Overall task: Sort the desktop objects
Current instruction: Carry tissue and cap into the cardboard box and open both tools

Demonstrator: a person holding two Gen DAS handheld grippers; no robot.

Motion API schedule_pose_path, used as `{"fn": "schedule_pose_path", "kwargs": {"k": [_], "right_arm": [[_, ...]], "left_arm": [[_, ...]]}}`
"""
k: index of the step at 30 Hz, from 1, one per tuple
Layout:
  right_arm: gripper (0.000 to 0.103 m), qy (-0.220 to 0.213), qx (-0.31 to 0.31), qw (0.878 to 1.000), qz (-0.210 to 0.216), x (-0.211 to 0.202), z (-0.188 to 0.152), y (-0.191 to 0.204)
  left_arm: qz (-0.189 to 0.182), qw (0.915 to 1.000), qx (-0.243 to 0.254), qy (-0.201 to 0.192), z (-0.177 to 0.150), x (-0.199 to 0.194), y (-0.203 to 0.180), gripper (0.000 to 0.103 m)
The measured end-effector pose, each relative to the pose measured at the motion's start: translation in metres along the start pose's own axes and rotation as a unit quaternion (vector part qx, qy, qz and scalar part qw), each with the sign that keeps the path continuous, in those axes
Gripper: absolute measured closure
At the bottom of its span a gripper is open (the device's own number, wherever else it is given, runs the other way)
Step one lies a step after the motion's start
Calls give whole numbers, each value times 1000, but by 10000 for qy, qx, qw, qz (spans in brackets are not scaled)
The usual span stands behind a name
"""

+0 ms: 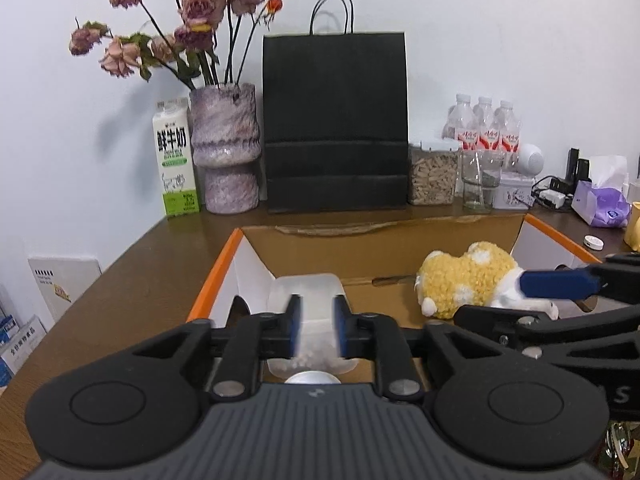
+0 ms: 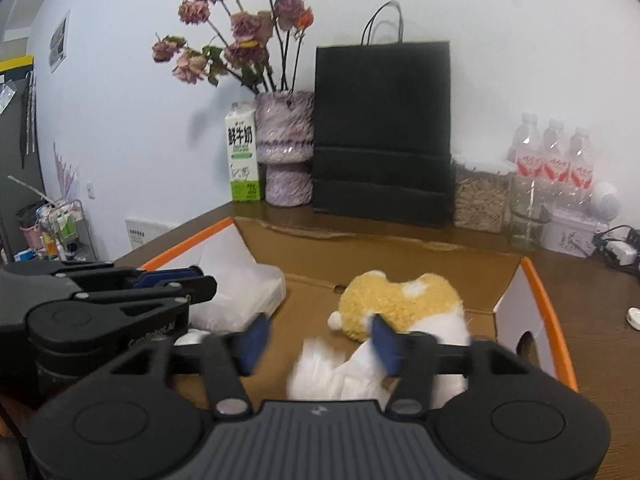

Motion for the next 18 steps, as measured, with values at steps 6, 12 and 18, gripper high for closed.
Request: {"fn": "schedule_pose_path", "kwargs": {"k": [6, 12, 18], "right_arm": [[0, -197, 143, 9990, -383, -13, 5, -13], [0, -297, 207, 9982, -483, -20, 6, -20], [0, -283, 179, 9981, -510, -21, 4, -19]], "left_arm": [[416, 9974, -129, -567, 11, -12, 8, 0], [456, 9963, 81, -727, 11, -16, 1, 0], [426, 9966, 59, -703, 10, -16, 2, 0]]}}
Point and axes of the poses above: each gripper's, at about its wrist camera, not at the fingertips, and x roughly the way its jaws point, y to its left, z to its top, the point moved 6 cm from there along x, roughly the way its jaws point, and after that the axes turned 9 degrees about -x, right-handed, at the moved point
